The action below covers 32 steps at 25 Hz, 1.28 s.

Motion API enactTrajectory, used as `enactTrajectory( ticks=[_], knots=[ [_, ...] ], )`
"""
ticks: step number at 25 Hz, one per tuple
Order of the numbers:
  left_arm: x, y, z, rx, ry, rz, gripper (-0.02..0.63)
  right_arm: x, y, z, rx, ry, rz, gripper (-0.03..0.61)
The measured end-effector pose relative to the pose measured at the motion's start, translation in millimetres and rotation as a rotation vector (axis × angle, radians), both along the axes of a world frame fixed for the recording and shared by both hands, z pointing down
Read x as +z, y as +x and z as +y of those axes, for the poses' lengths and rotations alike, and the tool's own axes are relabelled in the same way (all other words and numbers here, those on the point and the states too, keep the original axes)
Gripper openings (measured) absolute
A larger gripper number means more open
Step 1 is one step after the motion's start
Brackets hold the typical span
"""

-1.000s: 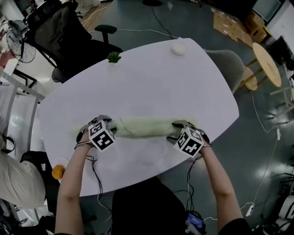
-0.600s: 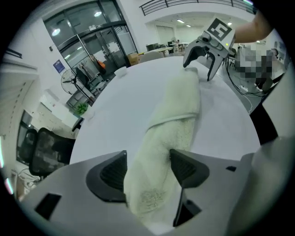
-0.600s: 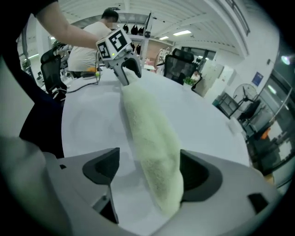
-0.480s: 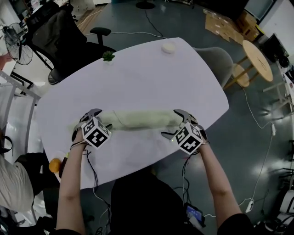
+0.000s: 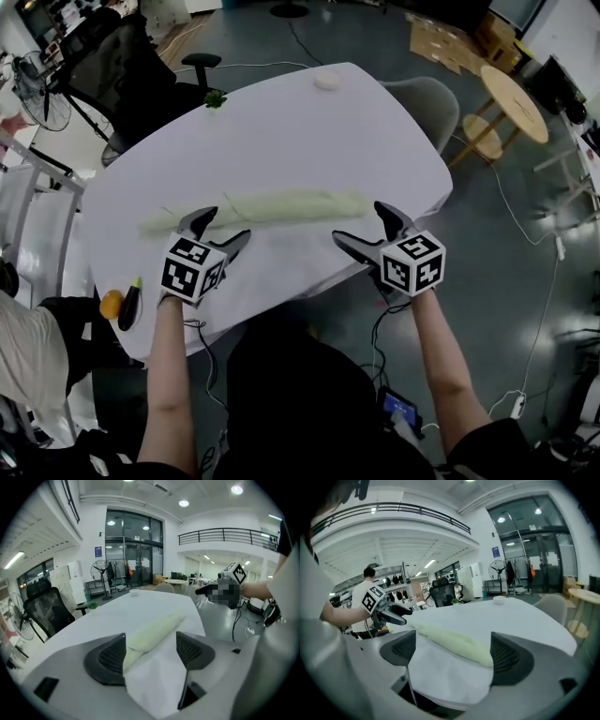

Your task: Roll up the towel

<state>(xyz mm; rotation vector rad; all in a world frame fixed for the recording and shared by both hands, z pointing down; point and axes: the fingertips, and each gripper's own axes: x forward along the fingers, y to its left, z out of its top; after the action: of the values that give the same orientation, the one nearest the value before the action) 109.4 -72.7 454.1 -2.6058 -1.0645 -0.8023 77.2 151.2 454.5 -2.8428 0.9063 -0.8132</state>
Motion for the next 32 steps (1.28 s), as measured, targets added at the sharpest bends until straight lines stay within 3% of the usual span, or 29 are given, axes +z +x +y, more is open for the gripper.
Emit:
enactTrajectory(
  ticks=[6,8,12,15,18,26,32],
  knots=[
    [-21,-12,9,-0.089,-0.241,-0.025,0.358,-9,2,-11,0.077,0.055,0.004,0.424],
    [-28,-11,3,-0.120,-0.278,0.000,0.289,-14,4,-22,0.088,0.065,0.016,0.368],
    [-47,-1,-9,-0.129,-0.271,0.091,0.160,-19,18,-44,0.102,0.063,0.005,0.196],
    [-49,7,-23,-0.147,-0.259,0.117,0.084,-18,27,-64,0.100,0.035,0.017,0.104],
    [-48,13,-34,-0.151,-0.269,0.128,0.045,-19,36,-84,0.083,-0.026,0.069,0.016],
    [-46,24,-39,-0.126,-0.289,0.156,0.012,-7,52,-112,0.033,-0.014,0.067,0.008],
    [-35,25,-39,-0.126,-0.264,0.154,0.012,-2,53,-116,0.011,-0.067,0.080,0.007]
  ],
)
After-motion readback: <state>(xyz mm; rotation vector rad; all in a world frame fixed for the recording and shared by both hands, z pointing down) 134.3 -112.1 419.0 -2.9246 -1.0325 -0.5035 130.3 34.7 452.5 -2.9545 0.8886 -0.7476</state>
